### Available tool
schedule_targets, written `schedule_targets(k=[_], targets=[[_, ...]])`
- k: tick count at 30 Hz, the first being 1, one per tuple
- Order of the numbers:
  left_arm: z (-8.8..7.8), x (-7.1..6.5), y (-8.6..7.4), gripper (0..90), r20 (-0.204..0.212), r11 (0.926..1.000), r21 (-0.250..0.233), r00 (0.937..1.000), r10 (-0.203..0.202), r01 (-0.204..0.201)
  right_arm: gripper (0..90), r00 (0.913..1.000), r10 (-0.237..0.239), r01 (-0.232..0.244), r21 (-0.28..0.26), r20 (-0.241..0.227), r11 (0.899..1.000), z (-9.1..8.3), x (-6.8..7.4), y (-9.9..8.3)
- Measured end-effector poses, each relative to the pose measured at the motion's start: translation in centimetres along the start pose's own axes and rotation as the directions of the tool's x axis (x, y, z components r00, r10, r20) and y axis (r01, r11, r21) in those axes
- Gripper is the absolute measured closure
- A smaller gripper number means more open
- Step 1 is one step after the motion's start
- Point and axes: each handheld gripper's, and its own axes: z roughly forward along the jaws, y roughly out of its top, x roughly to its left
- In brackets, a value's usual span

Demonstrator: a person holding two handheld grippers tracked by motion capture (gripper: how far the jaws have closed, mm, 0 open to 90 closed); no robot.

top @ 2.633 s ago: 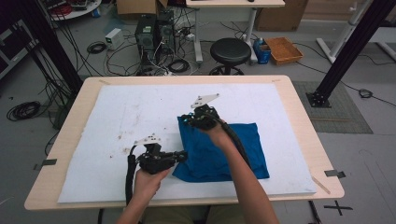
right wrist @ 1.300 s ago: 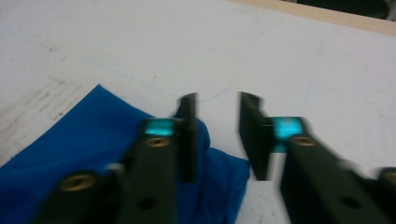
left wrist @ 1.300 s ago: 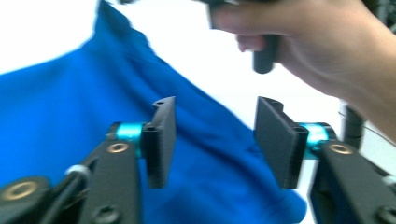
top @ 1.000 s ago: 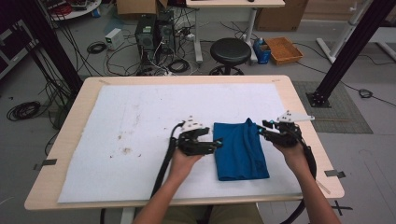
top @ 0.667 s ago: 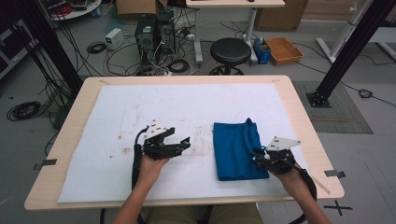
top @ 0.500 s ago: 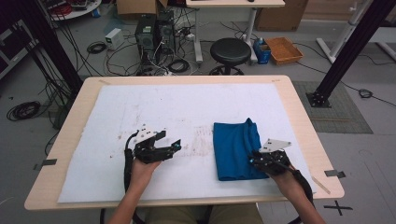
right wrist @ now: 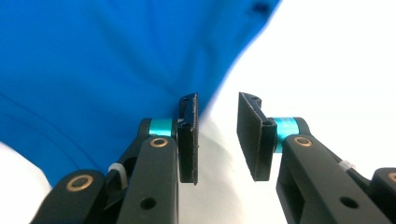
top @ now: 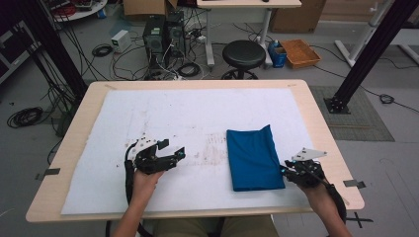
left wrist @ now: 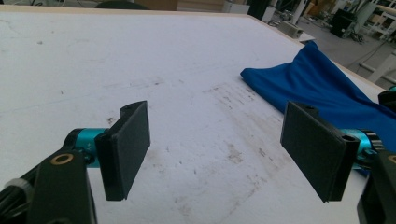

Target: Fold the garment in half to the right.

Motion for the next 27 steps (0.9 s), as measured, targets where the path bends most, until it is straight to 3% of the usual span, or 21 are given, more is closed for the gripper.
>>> schedule_targets(k=[3,4,5,6,7,8,10,11,12,13,14,15,16,17,19,20,23,25,26,27], targets=[[0.0,0.2,0.1,24.1,-0.006,1.0000,-0.005,1.0000,-0.007,0.007,68.4,0.9997,0.010,-0.010,-0.031,0.020,0.999,-0.8,-0.5,0.0],[0.2,0.2,0.1,24.1,-0.007,1.0000,-0.005,1.0000,-0.007,0.007,68.2,0.9999,0.013,-0.012,-0.107,0.008,0.994,-1.6,-0.6,0.6],[0.2,0.2,0.1,24.1,-0.007,1.0000,-0.005,1.0000,-0.007,0.007,68.2,0.9999,0.013,-0.012,-0.107,0.008,0.994,-1.6,-0.6,0.6],[0.4,0.2,0.1,24.1,-0.006,1.0000,0.005,1.0000,-0.005,0.005,68.3,0.9991,-0.019,0.012,-0.186,-0.038,0.982,-1.5,-0.4,1.9],[0.4,0.2,0.1,24.1,-0.006,1.0000,0.005,1.0000,-0.005,0.005,68.3,0.9991,-0.019,0.012,-0.186,-0.038,0.982,-1.5,-0.4,1.9],[0.5,0.2,0.0,24.1,-0.007,0.9999,0.007,0.9999,-0.009,0.009,68.9,0.9961,-0.058,0.042,-0.218,-0.066,0.975,-0.3,0.0,3.6],[0.6,0.0,-0.1,24.2,0.003,0.9998,0.018,1.0000,-0.005,0.004,69.7,0.9962,-0.041,0.023,-0.215,-0.077,0.976,1.8,-0.1,5.4],[0.6,0.0,-0.1,24.1,0.003,0.9998,0.018,1.0000,-0.005,0.004,69.7,0.9962,-0.041,0.023,-0.215,-0.077,0.976,1.8,-0.1,5.4],[0.7,-0.2,-0.1,24.1,0.011,0.9998,0.016,0.9999,-0.007,0.007,69.7,0.9967,-0.005,-0.012,-0.208,-0.081,0.978,4.1,-0.5,6.9],[0.7,-0.2,-0.1,24.1,0.011,0.9998,0.016,0.9999,-0.007,0.007,69.7,0.9967,-0.005,-0.012,-0.208,-0.081,0.978,4.1,-0.5,6.9],[0.7,-0.3,-0.1,24.1,0.018,0.9998,0.016,0.9998,-0.007,0.007,69.8,0.9965,0.001,-0.018,-0.197,-0.083,0.980,5.2,-0.7,7.5],[0.8,-0.4,-0.1,24.1,0.020,0.9998,0.017,0.9998,-0.007,0.007,70.2,0.9967,0.017,-0.030,-0.173,-0.079,0.985,6.2,-0.9,8.0],[1.0,-0.5,-0.2,24.2,0.022,0.9996,0.027,0.9998,-0.001,0.001,71.2,0.9988,0.030,-0.034,-0.105,-0.039,0.994,7.8,-1.3,8.4],[1.0,-0.5,-0.2,24.1,0.022,0.9996,0.027,0.9998,-0.001,0.001,71.2,0.9988,0.030,-0.034,-0.105,-0.039,0.994,7.8,-1.3,8.4],[1.1,-0.5,-0.2,24.1,0.024,0.9994,0.034,0.9997,0.000,-0.001,70.8,0.9977,0.068,-0.068,-0.072,0.005,0.995,8.6,-2.2,8.1],[1.0,-0.5,-0.2,24.1,0.020,0.9996,0.029,0.9998,-0.003,0.002,66.7,0.9922,0.124,-0.123,-0.077,0.012,0.989,8.6,-3.1,7.6],[1.0,-0.5,-0.2,24.1,0.018,0.9996,0.029,0.9998,-0.004,0.003,58.6,0.9865,0.163,-0.161,-0.092,0.014,0.983,8.5,-3.8,7.2],[1.0,-0.5,-0.2,24.2,0.018,0.9996,0.028,0.9998,-0.003,0.003,57.9,0.9826,0.183,-0.186,-0.133,-0.033,0.974,7.9,-4.2,7.0],[0.9,-0.4,-0.2,24.2,0.016,0.9996,0.029,0.9999,-0.004,0.003,55.9,0.9827,0.176,-0.184,-0.206,-0.056,0.961,6.8,-4.1,6.9],[1.0,-0.4,-0.2,24.2,0.015,0.9996,0.028,0.9999,-0.006,0.005,55.9,0.9827,0.176,-0.184,-0.206,-0.056,0.961,6.8,-4.1,6.9]])
